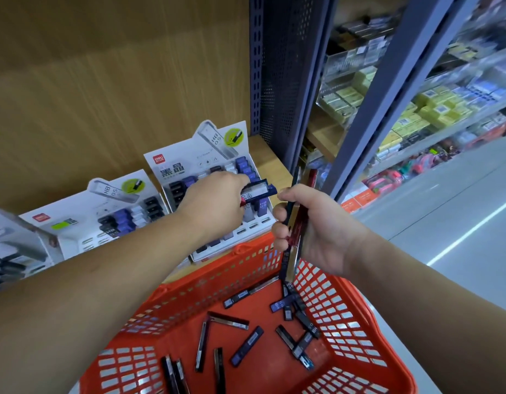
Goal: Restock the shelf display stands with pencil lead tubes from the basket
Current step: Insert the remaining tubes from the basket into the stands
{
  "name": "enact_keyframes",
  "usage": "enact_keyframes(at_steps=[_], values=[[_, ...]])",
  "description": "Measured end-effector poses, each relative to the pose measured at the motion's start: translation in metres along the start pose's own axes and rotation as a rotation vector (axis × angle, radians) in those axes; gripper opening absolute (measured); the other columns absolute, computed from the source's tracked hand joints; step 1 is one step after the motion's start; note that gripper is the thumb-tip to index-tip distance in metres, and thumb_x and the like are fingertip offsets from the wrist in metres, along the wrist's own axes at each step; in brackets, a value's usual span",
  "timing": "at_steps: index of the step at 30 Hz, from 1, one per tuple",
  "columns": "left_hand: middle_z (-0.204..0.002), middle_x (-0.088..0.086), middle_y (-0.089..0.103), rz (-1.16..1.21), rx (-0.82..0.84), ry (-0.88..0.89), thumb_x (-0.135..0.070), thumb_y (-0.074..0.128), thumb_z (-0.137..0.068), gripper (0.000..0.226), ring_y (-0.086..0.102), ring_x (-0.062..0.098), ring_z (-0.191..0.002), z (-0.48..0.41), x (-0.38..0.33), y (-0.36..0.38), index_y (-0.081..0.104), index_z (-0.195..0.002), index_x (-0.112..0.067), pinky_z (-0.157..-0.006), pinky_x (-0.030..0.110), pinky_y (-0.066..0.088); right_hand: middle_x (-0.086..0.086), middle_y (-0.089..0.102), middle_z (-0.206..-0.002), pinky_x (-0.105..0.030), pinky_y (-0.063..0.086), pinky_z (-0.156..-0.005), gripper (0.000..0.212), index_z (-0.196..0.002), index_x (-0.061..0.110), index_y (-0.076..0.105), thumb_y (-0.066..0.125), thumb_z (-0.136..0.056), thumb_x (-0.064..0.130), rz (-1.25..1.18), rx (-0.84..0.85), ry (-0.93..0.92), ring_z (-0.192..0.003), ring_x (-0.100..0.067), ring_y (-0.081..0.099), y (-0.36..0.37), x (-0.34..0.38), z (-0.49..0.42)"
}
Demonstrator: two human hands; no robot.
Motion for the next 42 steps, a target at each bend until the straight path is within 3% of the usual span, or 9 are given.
enact_keyframes(at_steps=[5, 14, 18, 23, 29, 32, 35, 38, 42], values=[[-0.095, 0.0, 0.058, 0.047, -0.023, -0.033, -0.012, 0.061, -0.08, 0.018, 0.059, 0.029, -0.092, -0.001, 0.0, 0.003, 0.062, -0.095, -0.022, -0.072, 0.046, 0.056, -0.004, 0.049, -0.07, -0.038, 0.051, -0.067, 0.012, -0.088, 0.015, 0.05, 0.05, -0.098, 0.009, -0.188, 0.007, -0.089, -0.061, -0.02, 0.05, 0.0, 0.011, 0.003], [-0.086, 0.001, 0.062, 0.051, 0.008, -0.058, -0.012, 0.064, -0.08, 0.012, 0.06, 0.029, -0.087, -0.003, 0.003, -0.001, 0.062, -0.087, -0.021, -0.071, 0.045, 0.057, -0.01, 0.051, -0.078, -0.033, 0.041, -0.059, 0.019, -0.093, 0.011, 0.053, 0.043, -0.08, 0.003, -0.327, 0.137, -0.1, -0.06, -0.022, 0.047, 0.01, 0.018, 0.009], [-0.074, 0.0, 0.062, 0.168, -0.058, -0.096, -0.028, 0.072, -0.086, 0.014, 0.061, 0.026, -0.075, -0.003, 0.008, 0.002, 0.06, -0.085, -0.022, -0.066, 0.04, 0.055, -0.009, 0.05, -0.082, -0.026, 0.034, -0.046, 0.012, -0.079, 0.007, 0.056, 0.045, -0.081, 0.003, -0.301, 0.148, -0.058, -0.056, -0.016, 0.039, 0.014, 0.015, 0.009], [-0.08, -0.004, 0.063, 0.129, -0.016, -0.102, -0.031, 0.072, -0.085, 0.013, 0.063, 0.023, -0.081, -0.005, 0.013, 0.002, 0.061, -0.083, -0.024, -0.07, 0.04, 0.056, -0.008, 0.053, -0.083, -0.027, 0.041, -0.05, 0.014, -0.097, 0.011, 0.049, 0.052, -0.086, 0.004, -0.289, 0.149, -0.048, -0.065, -0.019, 0.049, 0.013, 0.017, 0.009], [-0.067, 0.003, 0.065, 0.566, -0.111, -0.249, -0.026, 0.075, -0.091, 0.017, 0.059, 0.014, -0.055, 0.007, 0.023, -0.023, 0.068, -0.087, -0.011, -0.052, 0.027, 0.049, -0.01, 0.064, -0.084, -0.045, 0.063, -0.083, 0.009, -0.1, 0.01, 0.061, 0.054, -0.101, 0.006, -0.309, 0.105, -0.101, -0.075, -0.025, 0.066, 0.016, 0.018, 0.01], [-0.057, 0.003, 0.051, 0.887, -0.065, -0.391, -0.024, 0.074, -0.094, 0.021, 0.043, 0.016, -0.046, 0.026, 0.025, -0.036, 0.062, -0.085, -0.008, -0.046, 0.028, 0.037, -0.018, 0.075, -0.099, -0.051, 0.058, -0.096, 0.025, -0.096, 0.005, 0.073, 0.049, -0.102, 0.004, -0.337, 0.1, -0.098, -0.091, -0.032, 0.075, 0.023, 0.018, 0.014], [-0.068, 0.008, 0.066, 1.176, 0.062, -0.521, -0.024, 0.074, -0.094, 0.016, 0.041, 0.014, -0.045, 0.054, 0.019, -0.045, 0.066, -0.092, -0.011, -0.043, 0.023, 0.034, -0.018, 0.076, -0.104, -0.049, 0.058, -0.097, 0.02, -0.103, 0.004, 0.07, 0.052, -0.105, 0.011, -0.316, 0.062, -0.112, -0.097, -0.031, 0.077, 0.032, 0.016, 0.014], [-0.077, 0.013, 0.073, 1.258, 0.151, -0.555, -0.033, 0.075, -0.092, 0.026, 0.038, 0.013, -0.043, 0.089, 0.007, -0.046, 0.069, -0.097, -0.009, -0.043, 0.022, 0.034, -0.015, 0.078, -0.106, -0.046, 0.051, -0.109, 0.038, -0.09, 0.001, 0.078, 0.052, -0.107, 0.024, -0.292, 0.013, -0.106, -0.102, -0.024, 0.076, 0.043, 0.014, 0.01], [-0.049, 0.003, 0.042, 1.359, 0.207, -0.559, -0.023, 0.081, -0.085, 0.023, 0.034, 0.013, -0.04, 0.117, -0.012, -0.043, 0.065, -0.095, -0.012, -0.042, 0.022, 0.03, -0.01, 0.076, -0.116, -0.052, 0.043, -0.115, 0.03, -0.108, 0.006, 0.069, 0.05, -0.108, 0.03, -0.279, 0.017, -0.098, -0.115, -0.024, 0.071, 0.066, 0.013, 0.006]])
Point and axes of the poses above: each hand's wrist, its own z-axis away from the middle knuckle, its own y-axis out of the palm, x = y × z, the point moved 7 cm from there along -z, towards the middle knuckle
